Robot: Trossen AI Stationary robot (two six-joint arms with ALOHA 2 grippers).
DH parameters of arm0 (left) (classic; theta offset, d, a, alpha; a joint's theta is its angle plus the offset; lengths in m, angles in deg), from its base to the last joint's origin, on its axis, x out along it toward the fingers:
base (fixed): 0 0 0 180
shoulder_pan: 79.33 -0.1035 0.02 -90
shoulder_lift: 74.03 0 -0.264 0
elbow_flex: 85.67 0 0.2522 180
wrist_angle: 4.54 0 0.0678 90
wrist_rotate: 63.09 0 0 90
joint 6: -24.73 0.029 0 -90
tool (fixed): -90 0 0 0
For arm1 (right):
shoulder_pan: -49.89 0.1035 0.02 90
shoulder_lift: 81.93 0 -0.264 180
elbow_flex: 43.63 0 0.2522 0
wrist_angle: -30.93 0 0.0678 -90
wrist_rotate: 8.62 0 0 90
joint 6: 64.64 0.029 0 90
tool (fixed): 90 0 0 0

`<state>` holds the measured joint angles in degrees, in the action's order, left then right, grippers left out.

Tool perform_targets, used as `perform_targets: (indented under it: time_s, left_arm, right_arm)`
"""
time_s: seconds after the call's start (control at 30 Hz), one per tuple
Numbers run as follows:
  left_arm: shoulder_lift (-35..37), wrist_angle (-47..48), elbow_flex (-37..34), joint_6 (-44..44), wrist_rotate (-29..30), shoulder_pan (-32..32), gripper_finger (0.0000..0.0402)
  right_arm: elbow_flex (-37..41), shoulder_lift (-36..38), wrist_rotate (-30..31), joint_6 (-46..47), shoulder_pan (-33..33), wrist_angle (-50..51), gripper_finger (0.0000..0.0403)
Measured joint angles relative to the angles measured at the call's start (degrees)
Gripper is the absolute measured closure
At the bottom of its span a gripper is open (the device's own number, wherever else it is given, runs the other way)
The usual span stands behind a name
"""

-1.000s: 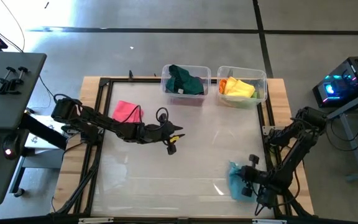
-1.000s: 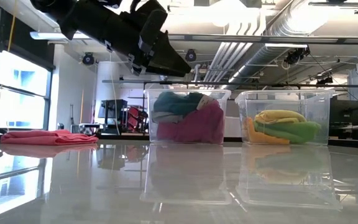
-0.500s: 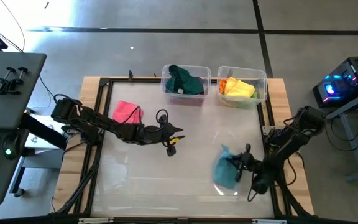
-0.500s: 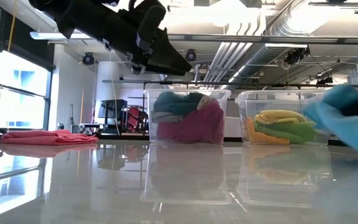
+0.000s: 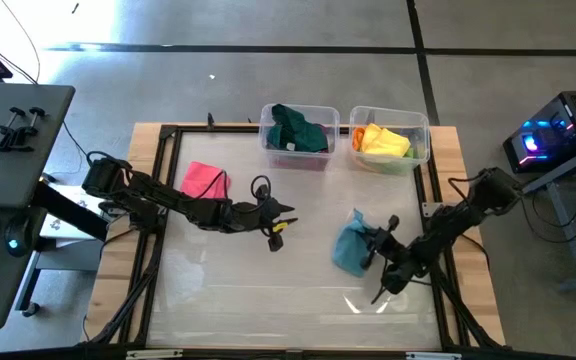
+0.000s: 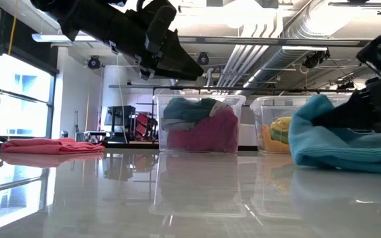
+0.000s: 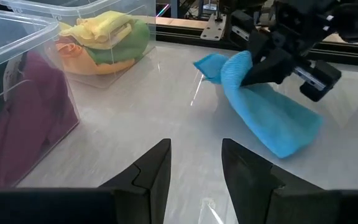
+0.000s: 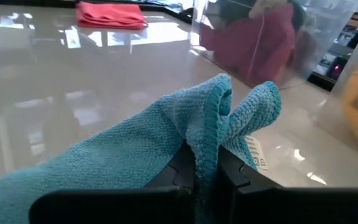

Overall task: Sort towels by color in basket
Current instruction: Put the blue towel into the right transparent bin

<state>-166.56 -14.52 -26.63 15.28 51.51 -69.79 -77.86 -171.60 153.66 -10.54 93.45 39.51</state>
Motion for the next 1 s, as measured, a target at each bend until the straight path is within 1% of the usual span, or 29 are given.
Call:
perform_targets:
  time_s: [0.13, 0.2, 0.27, 0.4, 0.53, 0.7, 0.83, 1.0]
  left_arm:
    - [-0.5, -0.1, 0.0, 0.0, 0.0, 0.0, 0.0271]
    - [-1.1, 0.0, 0.0, -0.1, 0.0, 0.1, 0.0271]
    - [-2.0, -0.1, 0.0, -0.4, 0.0, 0.3, 0.0271]
    - [-4.4, -0.6, 0.0, -0.5, 0.0, 0.6, 0.0271]
    - [-6.8, -2.3, 0.0, -1.0, -0.1, 0.7, 0.0271]
    - [-9.1, -6.6, 0.0, -1.0, -0.6, 0.7, 0.0271]
    - [-9.3, -7.1, 0.0, -0.9, -2.2, 0.7, 0.0271]
    - [-9.3, -7.1, 0.0, -0.9, -3.5, 0.7, 0.0271]
  right_arm:
    - [0.1, 0.0, -1.7, -1.6, -1.1, -1.7, 0.0391]
    - [0.1, 0.0, -2.9, -3.7, -1.3, -5.4, 0.0391]
    - [0.1, 0.0, -4.2, -7.9, -1.2, -10.3, 0.0391]
    - [0.1, 0.0, -7.3, -19.4, -1.2, -20.4, 0.0391]
    - [0.1, 0.0, -7.8, -31.0, -1.8, -30.9, 0.0391]
    - [0.1, 0.1, -10.0, -49.7, -4.1, -46.0, 0.0391]
    - [0.1, 0.1, -12.7, -63.6, -6.5, -57.1, 0.0391]
    - [0.1, 0.1, -12.3, -80.3, -8.1, -74.6, 0.0391]
